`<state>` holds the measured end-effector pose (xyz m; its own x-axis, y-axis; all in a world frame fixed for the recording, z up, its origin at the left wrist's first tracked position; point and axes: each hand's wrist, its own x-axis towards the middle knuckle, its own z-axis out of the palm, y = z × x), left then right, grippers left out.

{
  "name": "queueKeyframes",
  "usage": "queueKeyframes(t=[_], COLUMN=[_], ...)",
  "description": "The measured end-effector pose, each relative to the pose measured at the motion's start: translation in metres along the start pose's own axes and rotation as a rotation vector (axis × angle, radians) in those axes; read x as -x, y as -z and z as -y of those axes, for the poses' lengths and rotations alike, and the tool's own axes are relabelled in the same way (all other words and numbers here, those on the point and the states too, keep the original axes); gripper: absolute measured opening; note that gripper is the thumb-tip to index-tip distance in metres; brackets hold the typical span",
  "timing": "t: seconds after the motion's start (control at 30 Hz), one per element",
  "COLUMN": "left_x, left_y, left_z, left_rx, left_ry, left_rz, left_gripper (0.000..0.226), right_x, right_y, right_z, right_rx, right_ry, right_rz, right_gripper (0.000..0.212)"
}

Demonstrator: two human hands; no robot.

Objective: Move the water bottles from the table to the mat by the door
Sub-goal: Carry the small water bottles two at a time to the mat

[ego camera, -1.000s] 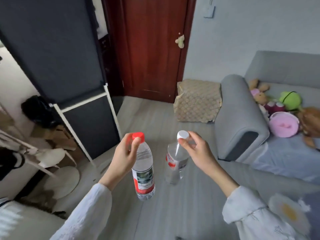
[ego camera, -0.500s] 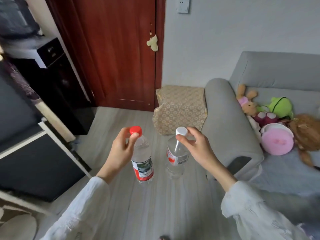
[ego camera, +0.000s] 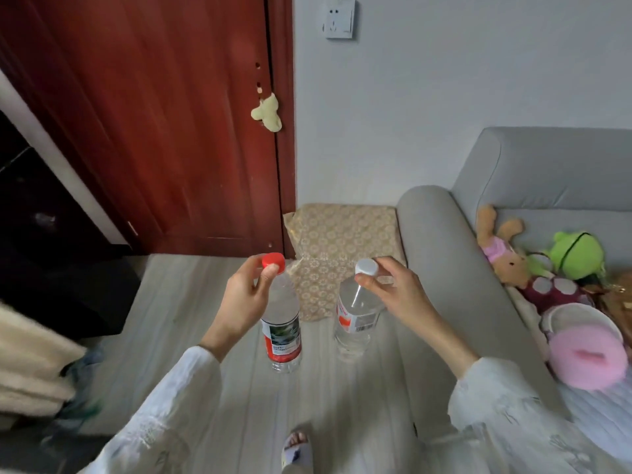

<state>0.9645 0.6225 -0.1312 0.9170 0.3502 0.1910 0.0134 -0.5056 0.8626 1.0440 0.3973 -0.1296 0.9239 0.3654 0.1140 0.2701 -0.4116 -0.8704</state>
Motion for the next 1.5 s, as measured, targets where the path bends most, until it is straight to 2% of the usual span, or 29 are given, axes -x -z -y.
queueKeyframes(t=[0.37,0.67,0.83,1.07,1.27,1.5], left_x=[-0.241,-0.405,-0.478,-0.567,-0.623,-0.664], left_y=[-0.064,-0.142,-0.18,-0.231,-0.265,-0.285], left_z=[0.025,0.075,0.102,0.173,0.24,0.29], left_rx=[0.0,-0.085,-0.089,-0.091,-0.144,-0.162], left_ry=[0.057,0.239,0.341,0.47,0.495,0.498], left_rz=[0.069,0.055,0.04,0.117,0.22,0.316], left_gripper=[0.034,0.033,0.03,0.031,0.035,0.033], right_x=[-0.24,-0.423,-0.506,-0.594,-0.646,-0.683], right_y=[0.021,0.028,0.016,-0.035,-0.077,-0.112], right_z=[-0.056,-0.14,-0.178,-0.249,-0.301,-0.333], right_rx=[0.013,0.039,0.034,0.072,0.051,0.006], right_ry=[-0.045,-0.093,-0.187,-0.324,-0.434,-0.494], right_rz=[-0.07,0.102,0.169,0.189,0.171,0.085], right_gripper=[0.027,0.033,0.038,0.042,0.047,0.042])
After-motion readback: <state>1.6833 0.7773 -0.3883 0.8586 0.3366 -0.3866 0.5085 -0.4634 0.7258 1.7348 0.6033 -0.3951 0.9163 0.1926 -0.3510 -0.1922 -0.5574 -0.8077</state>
